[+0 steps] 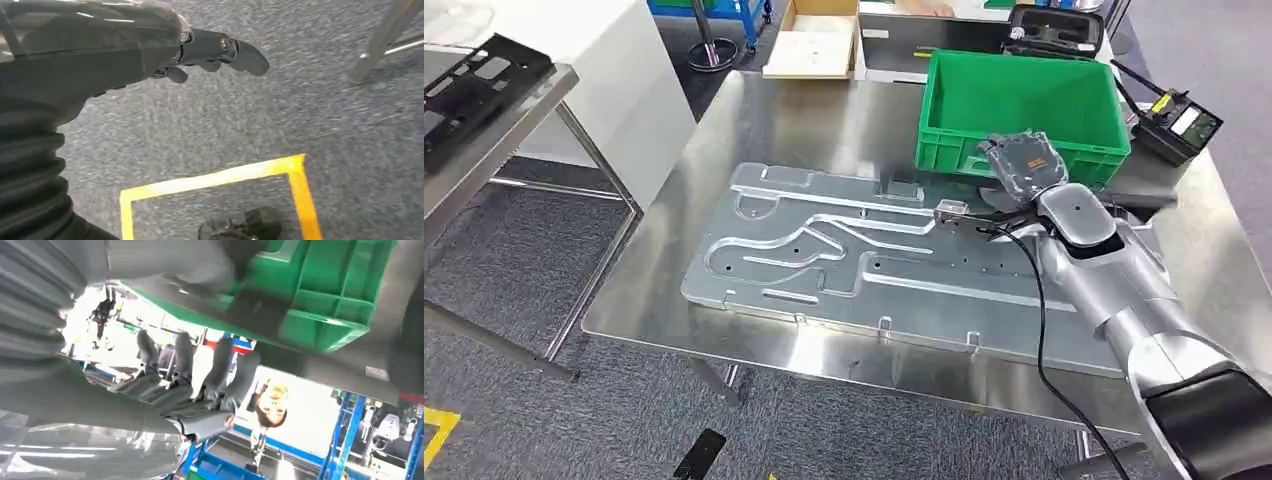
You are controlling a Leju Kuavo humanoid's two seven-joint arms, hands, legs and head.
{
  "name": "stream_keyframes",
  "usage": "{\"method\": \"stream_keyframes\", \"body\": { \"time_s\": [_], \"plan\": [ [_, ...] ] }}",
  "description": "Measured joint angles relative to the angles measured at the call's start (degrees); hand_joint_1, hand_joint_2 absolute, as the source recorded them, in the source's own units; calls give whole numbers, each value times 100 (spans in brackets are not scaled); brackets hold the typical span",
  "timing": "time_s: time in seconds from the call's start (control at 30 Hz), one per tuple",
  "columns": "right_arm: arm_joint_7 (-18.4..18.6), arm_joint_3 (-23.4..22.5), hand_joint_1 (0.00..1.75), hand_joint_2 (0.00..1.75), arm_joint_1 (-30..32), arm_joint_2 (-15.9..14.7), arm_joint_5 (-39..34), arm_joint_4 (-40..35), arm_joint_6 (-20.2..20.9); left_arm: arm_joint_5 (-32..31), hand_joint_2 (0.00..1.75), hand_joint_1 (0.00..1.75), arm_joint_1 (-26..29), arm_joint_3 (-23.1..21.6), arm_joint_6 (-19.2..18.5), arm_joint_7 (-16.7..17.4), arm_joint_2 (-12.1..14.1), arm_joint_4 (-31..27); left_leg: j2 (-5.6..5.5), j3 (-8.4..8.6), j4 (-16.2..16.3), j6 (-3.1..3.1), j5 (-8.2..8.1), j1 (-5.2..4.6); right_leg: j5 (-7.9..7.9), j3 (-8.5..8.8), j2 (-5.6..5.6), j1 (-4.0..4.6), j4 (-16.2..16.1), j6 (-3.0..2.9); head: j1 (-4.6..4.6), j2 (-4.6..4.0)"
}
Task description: Take the parts from the cabinet and place them on the table.
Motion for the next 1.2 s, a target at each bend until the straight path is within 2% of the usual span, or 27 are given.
{"method": "stream_keyframes", "body": {
  "time_s": [0.03, 0.07, 0.17, 0.2, 0.23, 0.27, 0.33, 0.37, 0.4, 0.43, 0.5, 0.53, 0.57, 0.6, 0.67, 0.7, 0.73, 0.77, 0.83, 0.87, 0.9, 0.93, 1.0, 1.03, 1.07, 1.13, 1.2],
  "plan": [
    [20, 0, 0, 0, -8, 15, 0, 0, -4, 4, 0, 0, -4, 0, 0, 4, 7, 0, -5, 139, -292, 61, 16, -24, -10, 9, -3, -9, -20, 9, 0, 0],
    [22, 0, 0, 0, -42, 26, 0, 7, -2, 4, 0, 0, -7, 0, 2, 30, 13, 0, -4, 174, -370, 79, 20, -44, -7, -4, 5, 21, -13, 38, 0, 0],
    [28, 0, 0, 0, -46, 53, 26, 13, 20, 64, 0, 0, -14, 4, 39, 190, 13, 0, -8, 190, -436, 104, -1, -51, 32, 6, -2, 8, -76, 130, 0, 0],
    [31, -2, 0, 0, -58, 57, 29, 13, 20, 83, 0, 0, -16, 7, 48, 264, 5, 0, 6, 263, -562, 138, 54, 31, -3, 7, -5, 34, -77, 167, 0, 0],
    [31, -9, 0, 0, -90, 57, 37, 20, 24, 109, 0, 0, -19, 11, 72, 319, 4, 0, 18, 289, -607, 145, 107, 15, -115, -20, -10, 21, 42, 186, 4, 0],
    [35, -13, 0, 0, -127, 61, 42, 26, 31, 109, 0, 0, -33, 15, 109, 363, 9, 0, 25, 284, -608, 166, 121, 15, -335, -156, -7, 18, 349, 188, 0, 0],
    [50, -13, 0, 0, -128, 77, 48, 42, 39, 109, 0, 0, -60, 17, 164, 407, 11, 0, 25, 264, -599, 177, 127, 6, -764, -550, -8, 6, 1255, 217, 2, 0],
    [57, -15, 0, 0, -116, 77, 48, 55, 39, 114, 0, 0, -59, 17, 164, 415, 11, 0, 19, 253, -589, 178, 127, 5, -848, -692, -8, 6, 1564, 231, 2, 0],
    [74, -20, 0, 0, -113, 79, 48, 68, 33, 125, 0, 0, -50, 20, 160, 413, 13, 0, 13, 240, -568, 177, 127, 6, -791, -718, -9, 1, 1619, 240, 2, 0],
    [85, -33, 0, 0, -123, 81, 46, 77, 28, 127, 0, 0, -44, 20, 153, 413, 11, 0, 10, 223, -541, 176, 126, 9, -611, -610, -10, -8, 1401, 245, 2, 0],
    [109, -64, 0, 0, -181, 81, 42, 76, 17, 136, 0, 0, -51, 22, 146, 411, 4, 0, 2, 183, -457, 142, 103, 15, -122, -131, -18, -29, 467, 247, 2, 0],
    [136, -81, 0, 0, -220, 83, 39, 76, 0, 142, 0, 0, -57, 24, 142, 411, 4, 0, 1, 143, -401, 114, 85, 13, -78, 24, -20, -41, 84, 240, 2, 0],
    [164, -87, 0, 0, -256, 90, 37, 74, -13, 142, 0, 0, -68, 24, 138, 411, 4, 0, -7, 79, -334, 86, 77, -35, -78, 32, -6, 9, 59, 209, 2, 0],
    [197, -105, 0, 0, -265, 90, 37, 76, -31, 142, 0, 0, -65, 24, 131, 411, 7, 0, -9, 58, -342, 60, 97, -27, -58, -3, 5, -10, 76, 171, -2, 0],
    [255, -166, 0, 0, -272, 90, 41, 74, -37, 142, 0, 0, -51, 24, 118, 411, 7, 0, -15, 45, -359, -12, 152, -11, -13, -37, 5, 23, 81, 103, -4, 0],
    [295, -188, 0, 0, -295, 88, 44, 74, -42, 142, 0, 0, -45, 24, 109, 411, 7, 0, -25, 18, -353, -39, 159, -17, 36, -74, -10, -10, 40, 39, 2, 0],
    [337, -208, 0, 0, -333, 88, 53, 72, -46, 142, 0, 0, -42, 24, 101, 413, 7, 0, -13, -46, -266, -71, 17, -2, 89, -93, -22, -24, 24, -7, -2, 0],
    [365, -227, 0, 0, -358, 88, 61, 63, -52, 142, 0, 0, -44, 24, 98, 413, 7, 0, -11, -120, -21, -113, -248, 0, 131, -133, -25, -32, 12, -41, -2, 0],
    [444, -284, 0, 0, -386, 79, 109, 37, -98, 142, 0, 0, -60, 24, 83, 422, 7, 0, -6, -397, 929, -175, -840, 43, 216, -233, -24, -25, 16, -52, -2, 0],
    [466, -325, 0, 0, -385, 62, 147, 26, -122, 142, 0, 0, -61, 24, 76, 422, 4, 0, -6, -470, 1268, -187, -1003, 49, 254, -281, -24, -20, 17, -48, 0, 0],
    [481, -350, 0, 0, -385, 46, 168, 20, -163, 142, 0, 0, -60, 24, 70, 422, 4, 0, -6, -444, 1386, -189, -1049, 49, 295, -330, -27, -18, 19, -42, 0, 0],
    [481, -376, 0, 0, -385, 13, 186, 0, -210, 147, 0, 0, -60, 24, 70, 422, 4, 0, -6, -288, 1244, -178, -986, 49, 341, -380, -28, -14, 19, -34, 0, 0],
    [481, -453, 0, 0, -388, -72, 199, -70, -326, 168, 0, 0, -62, 24, 85, 413, 4, 0, -7, 396, 257, -109, -674, 43, 439, -475, -28, 0, 16, -13, 0, 0],
    [481, -515, 0, 0, -401, -118, 199, -122, -404, 179, 0, 0, -71, 24, 92, 409, 6, 0, -9, 816, -329, -37, -582, 22, 490, -494, -31, -4, 18, 2, 0, 0],
    [481, -566, 0, 0, -404, -162, 201, -164, -453, 182, 0, 0, -79, 24, 98, 404, 18, -2, -2, 882, -474, -5, -661, -17, 532, -502, -37, 14, -5, 46, 0, 0],
    [466, -679, 0, 0, -428, -255, 201, -192, -555, 201, 0, 0, -79, 24, 120, 394, 15, -2, -7, 802, -482, 50, -525, -63, 625, -497, -47, -32, -49, 131, -11, 0],
    [406, -773, 0, 0, -420, -356, 199, -231, -586, 230, 0, 0, -62, 24, 122, 396, 15, -2, -1, 754, -544, 125, -382, -76, 781, -487, -44, -37, -181, 214, -11, 0]
  ]
}}
